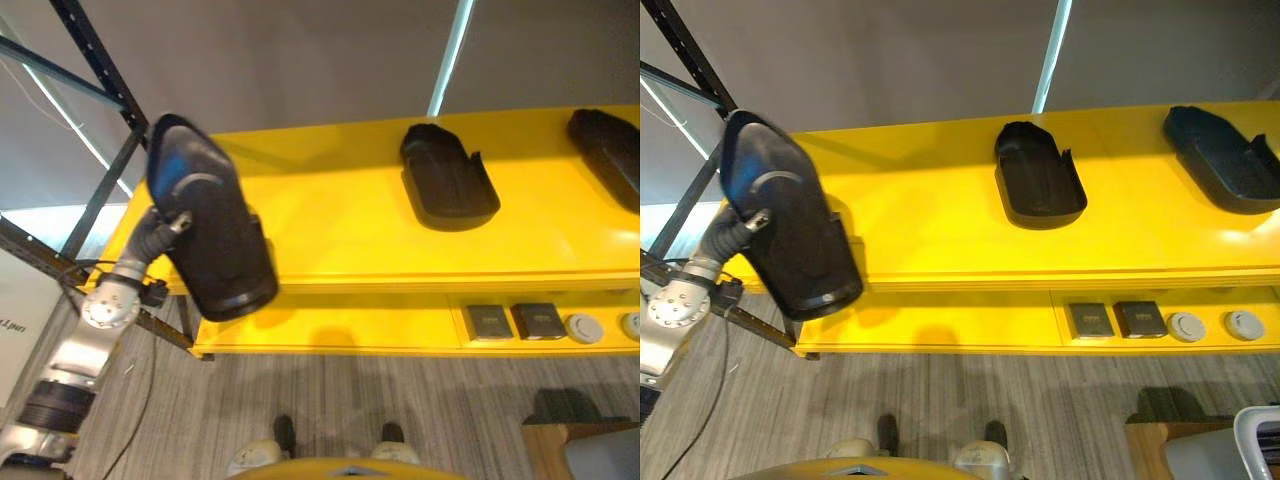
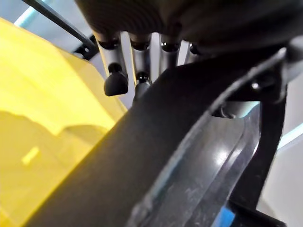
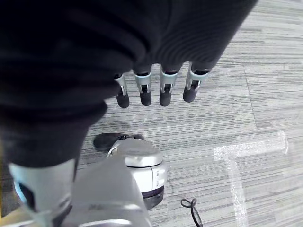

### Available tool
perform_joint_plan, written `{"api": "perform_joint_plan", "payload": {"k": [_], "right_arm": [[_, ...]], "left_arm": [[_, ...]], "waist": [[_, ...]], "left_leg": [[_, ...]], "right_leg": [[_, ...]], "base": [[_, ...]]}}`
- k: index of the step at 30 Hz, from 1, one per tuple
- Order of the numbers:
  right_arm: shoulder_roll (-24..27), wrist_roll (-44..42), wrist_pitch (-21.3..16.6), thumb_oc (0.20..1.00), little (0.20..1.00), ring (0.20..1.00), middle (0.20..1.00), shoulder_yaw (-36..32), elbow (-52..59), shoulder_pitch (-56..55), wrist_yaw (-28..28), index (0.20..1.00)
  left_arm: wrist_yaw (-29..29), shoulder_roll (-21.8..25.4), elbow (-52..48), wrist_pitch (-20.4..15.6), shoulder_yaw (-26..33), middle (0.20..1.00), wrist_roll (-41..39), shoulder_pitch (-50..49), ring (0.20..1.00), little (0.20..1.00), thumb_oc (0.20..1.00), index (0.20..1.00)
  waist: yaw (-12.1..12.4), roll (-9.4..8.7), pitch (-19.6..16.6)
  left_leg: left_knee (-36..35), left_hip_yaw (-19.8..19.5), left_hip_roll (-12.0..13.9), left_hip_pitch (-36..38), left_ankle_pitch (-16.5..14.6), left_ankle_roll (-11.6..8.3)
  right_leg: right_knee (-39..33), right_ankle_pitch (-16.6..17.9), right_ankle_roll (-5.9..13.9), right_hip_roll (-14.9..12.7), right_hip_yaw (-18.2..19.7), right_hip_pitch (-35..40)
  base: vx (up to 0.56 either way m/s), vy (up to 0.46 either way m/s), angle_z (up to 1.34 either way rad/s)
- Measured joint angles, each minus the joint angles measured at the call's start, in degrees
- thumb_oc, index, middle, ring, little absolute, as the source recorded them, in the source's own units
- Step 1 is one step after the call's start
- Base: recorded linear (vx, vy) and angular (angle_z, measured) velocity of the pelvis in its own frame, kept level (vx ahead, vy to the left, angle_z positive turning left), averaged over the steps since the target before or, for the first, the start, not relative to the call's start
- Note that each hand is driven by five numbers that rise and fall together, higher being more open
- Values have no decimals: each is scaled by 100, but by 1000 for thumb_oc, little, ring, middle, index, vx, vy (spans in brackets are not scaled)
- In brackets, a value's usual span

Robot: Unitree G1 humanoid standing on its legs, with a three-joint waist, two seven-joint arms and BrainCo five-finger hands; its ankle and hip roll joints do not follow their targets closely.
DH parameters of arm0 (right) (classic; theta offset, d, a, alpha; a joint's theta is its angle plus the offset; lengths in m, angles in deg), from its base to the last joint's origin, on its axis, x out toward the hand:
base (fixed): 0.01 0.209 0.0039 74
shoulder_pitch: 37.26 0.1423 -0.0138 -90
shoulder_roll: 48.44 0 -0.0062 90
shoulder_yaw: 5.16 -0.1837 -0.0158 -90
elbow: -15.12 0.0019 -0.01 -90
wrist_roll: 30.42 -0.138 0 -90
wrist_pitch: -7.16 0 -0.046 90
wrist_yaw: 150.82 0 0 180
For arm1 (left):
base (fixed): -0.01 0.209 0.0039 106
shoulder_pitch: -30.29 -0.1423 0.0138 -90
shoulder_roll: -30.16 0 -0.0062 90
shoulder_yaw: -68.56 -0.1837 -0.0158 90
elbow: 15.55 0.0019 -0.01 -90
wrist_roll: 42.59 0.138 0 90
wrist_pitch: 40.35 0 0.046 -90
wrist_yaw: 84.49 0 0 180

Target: Move parts from the plastic box to the shelf.

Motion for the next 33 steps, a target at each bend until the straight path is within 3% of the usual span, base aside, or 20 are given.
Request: {"api": "perform_joint_plan", "payload": {"k": [1,3,6,13,18,24,29,30,32,33], "right_arm": [[-30,2,-54,1000,1000,1000,1000,0,49,-135,-24,1000],[28,184,-54,1000,1000,1000,1000,49,77,-193,-123,1000],[217,310,-51,1000,1000,1000,1000,303,91,-191,-271,1000],[670,461,-104,1000,1000,1000,1000,691,360,259,-400,1000],[864,417,-94,1000,1000,1000,1000,785,513,822,-428,1000],[985,323,-81,1000,1000,1000,1000,795,521,936,-535,1000],[1001,160,-78,1000,1000,1000,1000,865,555,958,-547,1000],[999,156,-79,1000,1000,1000,1000,901,586,956,-550,1000],[976,99,-81,1000,1000,1000,1000,925,722,954,-548,1000],[969,79,-97,1000,1000,1000,1000,1008,790,977,-548,1000]], "left_arm": [[159,87,260,1,104,200,-287,83,200,200,200,200],[438,155,994,74,172,200,-759,411,200,200,200,200],[819,154,1722,226,261,200,-1090,866,200,200,200,200],[1899,436,2589,247,-150,200,-1492,1698,200,200,200,200],[2386,975,2976,209,-543,200,-1527,2501,200,200,200,200],[2481,1529,3313,90,-1305,200,-819,3408,200,200,200,200],[1725,1843,4079,-262,-1860,200,309,3854,200,200,200,200],[1608,1843,4152,-269,-1884,407,422,3894,407,407,407,407],[1246,1840,4188,-284,-2014,633,744,3976,633,633,633,633],[1100,1817,4248,-283,-2074,1000,906,4050,1000,1000,1000,1000]], "waist": [[-86,-65,-21],[-325,17,-9],[-496,65,17],[-540,270,334],[-522,452,792],[-638,450,1136],[-788,430,1229],[-799,424,1265],[-805,387,1336],[-812,362,1363]], "left_leg": [[-2,38,-25,-21,-6,24],[-2,98,-10,-232,14,27],[0,170,46,-364,59,35],[2,318,188,-665,199,-19],[2,312,275,-926,289,-100],[1,318,323,-994,328,-117],[4,333,348,-1087,385,-117],[13,338,355,-1087,389,-120],[33,337,373,-1090,393,-125],[34,337,381,-1093,397,-130]], "right_leg": [[0,0,80,-48,36,-48],[0,46,125,-29,98,-293],[0,106,101,47,201,-465],[-1,237,29,207,347,-856],[0,346,-40,291,364,-1121],[0,390,-64,350,396,-1198],[28,409,-87,383,438,-1321],[38,428,-92,393,440,-1321],[39,432,-97,410,441,-1325],[39,438,-106,420,442,-1331]], "base": [[120,52,-13],[98,18,-21],[-4,7,-19],[-34,18,-11],[-20,-4,-1],[-4,-5,-1],[-5,-23,-5],[-25,-57,-2],[-29,-51,-1],[0,0,0]]}}
